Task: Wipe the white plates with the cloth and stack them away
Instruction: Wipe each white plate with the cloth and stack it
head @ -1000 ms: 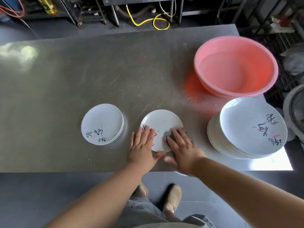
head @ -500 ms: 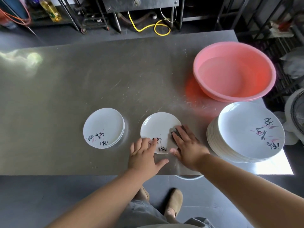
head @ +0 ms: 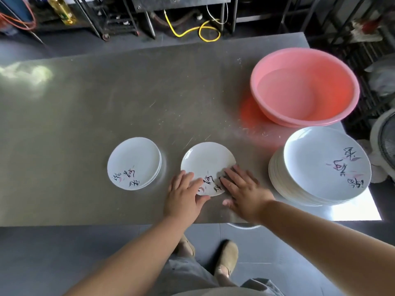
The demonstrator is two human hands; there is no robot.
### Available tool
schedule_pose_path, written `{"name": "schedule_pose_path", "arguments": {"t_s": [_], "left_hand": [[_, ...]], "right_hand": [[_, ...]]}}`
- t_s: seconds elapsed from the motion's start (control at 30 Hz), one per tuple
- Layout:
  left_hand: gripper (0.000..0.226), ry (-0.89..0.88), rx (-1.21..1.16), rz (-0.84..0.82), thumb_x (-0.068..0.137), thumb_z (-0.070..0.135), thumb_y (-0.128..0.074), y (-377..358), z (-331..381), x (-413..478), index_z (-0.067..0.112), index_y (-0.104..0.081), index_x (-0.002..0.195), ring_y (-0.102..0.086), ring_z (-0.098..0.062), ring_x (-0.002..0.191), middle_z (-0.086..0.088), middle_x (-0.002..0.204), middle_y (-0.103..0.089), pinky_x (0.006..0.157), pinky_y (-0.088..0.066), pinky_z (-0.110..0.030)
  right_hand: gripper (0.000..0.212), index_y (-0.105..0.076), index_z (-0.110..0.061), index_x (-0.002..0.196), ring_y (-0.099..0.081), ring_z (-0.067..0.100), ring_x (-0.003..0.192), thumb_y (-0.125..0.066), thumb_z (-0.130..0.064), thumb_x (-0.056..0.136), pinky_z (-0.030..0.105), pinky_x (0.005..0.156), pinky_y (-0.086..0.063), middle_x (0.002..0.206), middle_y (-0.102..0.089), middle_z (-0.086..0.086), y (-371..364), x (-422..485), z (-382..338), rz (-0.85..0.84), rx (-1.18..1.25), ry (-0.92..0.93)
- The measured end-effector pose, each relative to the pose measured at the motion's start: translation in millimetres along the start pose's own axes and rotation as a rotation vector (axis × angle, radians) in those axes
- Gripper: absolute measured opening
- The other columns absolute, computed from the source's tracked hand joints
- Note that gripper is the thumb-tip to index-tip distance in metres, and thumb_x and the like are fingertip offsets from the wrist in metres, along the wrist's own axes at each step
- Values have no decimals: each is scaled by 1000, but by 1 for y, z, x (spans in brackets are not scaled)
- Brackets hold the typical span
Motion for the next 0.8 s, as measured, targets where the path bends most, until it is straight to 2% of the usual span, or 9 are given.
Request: {"name": "schedule_pose_path", "arguments": {"t_s": [0.13,0.23,0.3,0.37,0.5,0.6,0.67,0.73,0.8], "left_hand": [[52,81,-17,29,84,57,-77,1,10,-1,28,-72,127,-47,-34,141,-3,141,-61,115,-41,-49],[48,139,-47,20,80,53,-81,3,15,-1,31,-74,122,-51,-30,135,0,133,-61,111,-41,-47],[46,172,-53,9,77,52,-82,8,16,-2,33,-76,118,-54,-26,128,2,126,-62,106,-40,-44],[41,198,-53,1,77,55,-81,13,16,-6,37,-76,113,-53,-22,123,7,121,-62,101,-35,-41],[35,302,-82,-50,94,61,-61,27,2,-16,38,-72,118,-54,-16,115,14,114,-65,95,-33,-39],[43,638,-331,-17,101,53,-53,43,-31,-15,28,-59,135,-65,-27,109,4,114,-70,95,-48,-41],[47,871,-516,-164,104,52,-49,38,-44,-10,15,-56,133,-70,-34,100,-7,113,-72,83,-55,-38],[47,1040,-701,-418,106,53,-45,30,-36,-12,11,-58,122,-69,-25,64,-10,87,-72,54,-43,-24],[46,1128,-767,-585,105,58,-42,31,-26,-19,16,-53,120,-60,-14,45,-5,71,-73,46,-24,-16]], "right_hand": [[68,-33,-26,161,-6,32,161,-45,-56,102,50,116,-39,173,-14,-3,-1,-1,-11,80,164,-197],[74,-54,-18,151,-48,43,142,-77,-25,81,49,92,-61,160,-45,13,-9,-23,-45,117,132,-150],[80,-53,-17,151,-55,39,134,-75,-13,75,45,95,-60,157,-49,13,-9,-28,-48,133,90,-96],[64,-52,-27,151,-51,29,133,-58,-19,87,40,101,-54,156,-48,1,0,-27,-40,122,172,-81],[40,-68,-42,112,-67,1,95,-40,-42,84,22,78,-51,97,-70,-27,37,-33,-6,148,712,-279],[26,-65,-35,105,-69,6,77,-47,-48,92,29,73,-54,84,-73,-15,56,-29,28,201,921,-510],[28,-68,-19,102,-71,22,80,-49,-40,102,37,74,-55,87,-75,1,58,-13,36,105,937,-586],[41,-72,-4,97,-70,33,80,-45,-35,103,39,72,-54,88,-74,16,45,1,29,-94,962,-614],[44,-74,-5,105,-69,31,87,-46,-39,102,36,83,-54,99,-74,16,29,5,19,-244,903,-638]]}}
Point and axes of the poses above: each hand's wrist, its own x-axis towards the middle knuckle, its own y-axis out of the back of the hand, z = x × y, the point moved 7 cm from there along x, towards the middle knuckle
